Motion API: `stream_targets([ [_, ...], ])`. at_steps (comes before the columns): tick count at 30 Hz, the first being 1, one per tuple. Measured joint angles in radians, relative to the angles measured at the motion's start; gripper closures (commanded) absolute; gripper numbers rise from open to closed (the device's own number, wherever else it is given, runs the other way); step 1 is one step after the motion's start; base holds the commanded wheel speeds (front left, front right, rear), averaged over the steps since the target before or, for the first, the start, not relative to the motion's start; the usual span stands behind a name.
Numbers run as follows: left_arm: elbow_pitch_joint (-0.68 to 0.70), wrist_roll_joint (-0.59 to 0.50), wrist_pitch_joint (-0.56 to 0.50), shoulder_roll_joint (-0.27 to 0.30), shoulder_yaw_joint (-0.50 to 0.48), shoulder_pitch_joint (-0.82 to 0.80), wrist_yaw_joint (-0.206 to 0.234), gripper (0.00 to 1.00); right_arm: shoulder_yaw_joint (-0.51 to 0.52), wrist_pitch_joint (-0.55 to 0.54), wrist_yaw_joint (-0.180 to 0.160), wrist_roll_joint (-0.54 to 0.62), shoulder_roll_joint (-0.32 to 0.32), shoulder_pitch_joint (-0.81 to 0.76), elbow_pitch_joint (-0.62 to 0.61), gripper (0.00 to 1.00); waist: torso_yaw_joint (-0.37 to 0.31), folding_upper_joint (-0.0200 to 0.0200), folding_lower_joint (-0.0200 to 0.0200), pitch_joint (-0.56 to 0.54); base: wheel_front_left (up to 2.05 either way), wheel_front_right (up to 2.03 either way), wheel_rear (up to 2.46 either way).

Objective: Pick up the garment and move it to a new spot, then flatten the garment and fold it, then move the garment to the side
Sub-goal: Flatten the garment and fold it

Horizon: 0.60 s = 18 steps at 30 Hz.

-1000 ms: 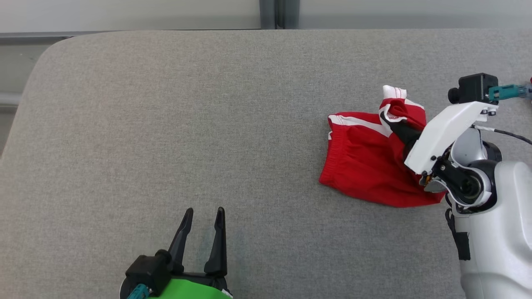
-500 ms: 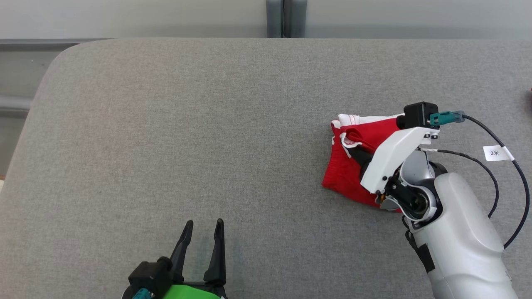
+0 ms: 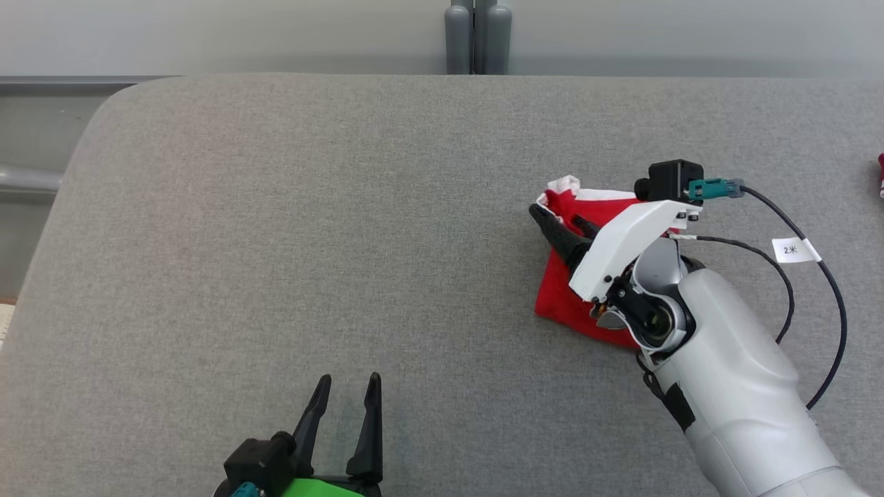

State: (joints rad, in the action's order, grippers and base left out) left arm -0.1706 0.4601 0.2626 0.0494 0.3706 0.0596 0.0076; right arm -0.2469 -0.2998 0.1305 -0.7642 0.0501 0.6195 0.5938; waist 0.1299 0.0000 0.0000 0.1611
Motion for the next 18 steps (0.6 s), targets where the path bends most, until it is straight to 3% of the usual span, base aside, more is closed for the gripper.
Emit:
stream_targets([
  [3, -0.007, 0.0, 0.0, 0.0, -0.005, 0.006, 0.0, 0.0, -0.028, 0.044, 0.0, -0.048, 0.0, -0.015, -0.039, 0.0, 0.004, 0.0, 0.0, -0.016, 0.0, 0.0, 0.0],
  [7, -0.015, -0.01, 0.0, 0.0, -0.03, 0.041, -0.005, 0.0, -0.061, 0.13, 0.0, 0.065, 0.005, -0.123, -0.229, 0.0, 0.0, 0.0, 0.0, -0.045, 0.0, 0.0, 0.0],
  [9, -0.014, -0.017, 0.0, 0.0, -0.051, 0.056, -0.007, 0.0, -0.059, 0.185, 0.001, 0.167, 0.057, -0.206, -0.345, 0.0, -0.006, 0.0, -0.0001, -0.059, 0.0, 0.0, 0.0],
  [12, -0.007, -0.031, 0.0, 0.0, -0.092, 0.08, -0.009, 0.0, 0.024, 0.262, 0.0, 0.279, 0.155, -0.364, -0.471, 0.0, -0.026, 0.0, 0.0, -0.077, 0.0, 0.0, 0.0],
  [14, -0.001, -0.039, 0.0, 0.0, -0.113, 0.091, -0.014, 0.0, 0.08, 0.311, 0.0, 0.309, 0.174, -0.441, -0.511, 0.0, -0.042, 0.0, 0.0, -0.087, 0.0, 0.0, 0.0],
  [18, 0.002, -0.049, 0.0, 0.0, -0.142, 0.114, -0.027, 0.0, 0.184, 0.455, 0.0, 0.443, 0.273, -0.563, -0.521, 0.0, -0.07, 0.0, -0.0001, -0.115, 0.0, 0.0, 0.0],
])
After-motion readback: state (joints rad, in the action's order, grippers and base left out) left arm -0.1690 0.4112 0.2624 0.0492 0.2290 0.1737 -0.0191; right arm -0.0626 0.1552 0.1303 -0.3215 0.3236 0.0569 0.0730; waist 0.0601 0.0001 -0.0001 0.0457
